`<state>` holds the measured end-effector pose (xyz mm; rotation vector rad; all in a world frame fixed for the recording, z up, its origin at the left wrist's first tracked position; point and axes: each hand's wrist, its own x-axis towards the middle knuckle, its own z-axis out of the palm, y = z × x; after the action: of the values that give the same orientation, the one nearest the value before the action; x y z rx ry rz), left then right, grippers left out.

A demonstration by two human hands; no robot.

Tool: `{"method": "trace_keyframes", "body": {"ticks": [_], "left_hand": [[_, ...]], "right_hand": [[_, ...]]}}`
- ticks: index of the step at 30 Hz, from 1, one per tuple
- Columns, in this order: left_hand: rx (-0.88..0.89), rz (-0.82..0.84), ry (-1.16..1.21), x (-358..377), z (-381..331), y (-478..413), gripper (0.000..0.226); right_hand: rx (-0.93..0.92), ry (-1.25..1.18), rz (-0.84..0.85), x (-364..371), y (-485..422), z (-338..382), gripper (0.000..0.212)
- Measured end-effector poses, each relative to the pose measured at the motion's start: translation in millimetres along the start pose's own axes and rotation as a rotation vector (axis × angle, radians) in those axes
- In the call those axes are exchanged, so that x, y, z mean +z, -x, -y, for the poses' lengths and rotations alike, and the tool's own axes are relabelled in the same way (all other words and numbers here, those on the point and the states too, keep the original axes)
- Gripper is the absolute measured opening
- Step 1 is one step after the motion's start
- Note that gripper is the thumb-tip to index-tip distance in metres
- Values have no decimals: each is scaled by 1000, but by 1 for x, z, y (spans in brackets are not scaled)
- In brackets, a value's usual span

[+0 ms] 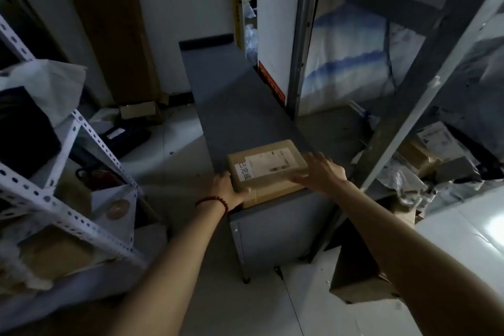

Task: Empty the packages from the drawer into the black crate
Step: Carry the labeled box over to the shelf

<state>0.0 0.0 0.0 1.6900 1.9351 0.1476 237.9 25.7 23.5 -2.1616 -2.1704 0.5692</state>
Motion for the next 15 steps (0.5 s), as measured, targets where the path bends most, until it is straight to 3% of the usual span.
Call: {"method": "trace_keyframes", "body": {"ticks": [6, 9, 15], "left_hand": [[-63, 56, 179, 16, -3, -13, 70], [-65, 55, 133, 13, -7, -12, 69], [2, -60, 270, -4, -3, -4, 64]], "right_hand": [[166, -170, 112, 10, -21, 1, 80], [182, -244, 170, 10, -27, 8, 91], [162, -351, 81, -5, -22, 17, 96]]}}
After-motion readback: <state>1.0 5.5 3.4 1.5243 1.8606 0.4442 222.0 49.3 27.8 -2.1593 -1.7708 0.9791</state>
